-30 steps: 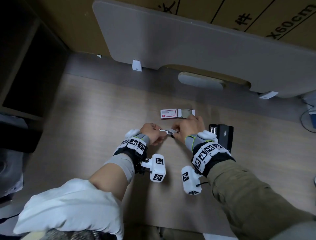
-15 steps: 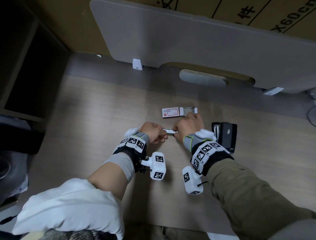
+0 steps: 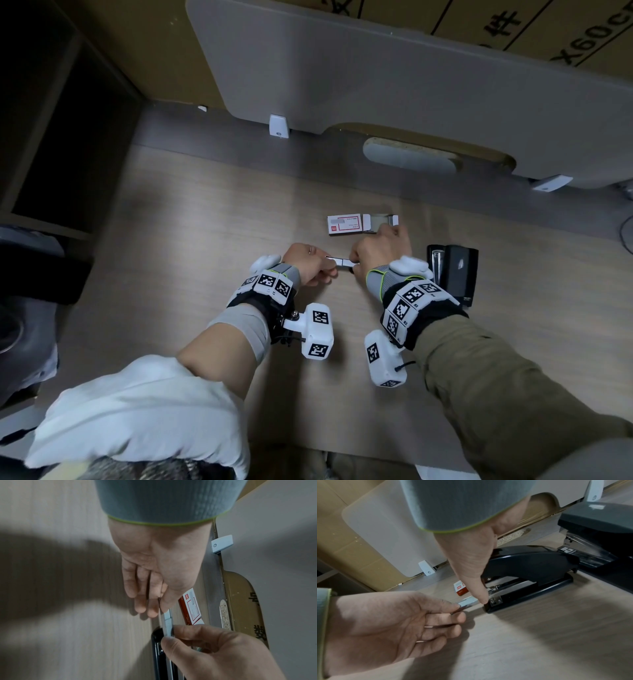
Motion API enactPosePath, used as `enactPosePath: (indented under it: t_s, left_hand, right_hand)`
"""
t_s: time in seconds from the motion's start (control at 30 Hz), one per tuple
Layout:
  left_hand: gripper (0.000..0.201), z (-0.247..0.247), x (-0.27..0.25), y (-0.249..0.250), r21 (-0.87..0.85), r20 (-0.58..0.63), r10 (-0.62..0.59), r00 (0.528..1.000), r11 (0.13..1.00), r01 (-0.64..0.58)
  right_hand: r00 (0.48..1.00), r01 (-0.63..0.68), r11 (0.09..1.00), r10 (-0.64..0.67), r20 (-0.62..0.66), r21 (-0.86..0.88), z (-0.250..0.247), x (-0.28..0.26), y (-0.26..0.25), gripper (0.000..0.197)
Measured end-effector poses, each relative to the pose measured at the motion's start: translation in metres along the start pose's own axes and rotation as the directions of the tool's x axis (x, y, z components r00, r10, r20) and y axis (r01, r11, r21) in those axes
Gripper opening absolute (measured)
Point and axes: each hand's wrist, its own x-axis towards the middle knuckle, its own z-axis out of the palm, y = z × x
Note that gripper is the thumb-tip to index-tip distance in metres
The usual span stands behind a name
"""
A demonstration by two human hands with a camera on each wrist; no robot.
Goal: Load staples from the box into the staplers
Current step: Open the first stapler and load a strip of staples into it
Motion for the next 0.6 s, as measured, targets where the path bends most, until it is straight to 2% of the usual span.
enactPosePath:
  t_s: [0.2, 0.33, 0.47, 0.6]
  left_hand:
    - [0.017, 0.002, 0.0, 0.001, 0.048, -0.017, 0.019, 1.0, 0.999, -0.018]
    - [0.02, 0.009, 0.001, 0.007, 0.104, -0.061, 0.003, 0.998, 0.995, 0.003]
    - [0.016, 0.013, -0.002, 0.011, 0.111, -0.098, -0.019, 0.995, 0.993, 0.03]
    - [0.028, 0.008, -0.016, 0.017, 0.092, -0.129, -0.035, 0.991, 0.995, 0.047]
  right_hand:
    - [1.0, -0.019, 0.995, 0.018, 0.007, 0.095, 0.0, -0.001, 0.003, 0.029]
    - [0.999, -0.048, 0.979, 0.052, -0.015, 0.2, -0.002, -0.006, 0.011, 0.046]
    - [0.996, -0.08, 0.948, 0.064, 0.061, 0.307, -0.009, -0.018, 0.019, 0.068]
    - [0.985, -0.128, 0.93, 0.077, 0.157, 0.345, -0.009, -0.027, 0.024, 0.079]
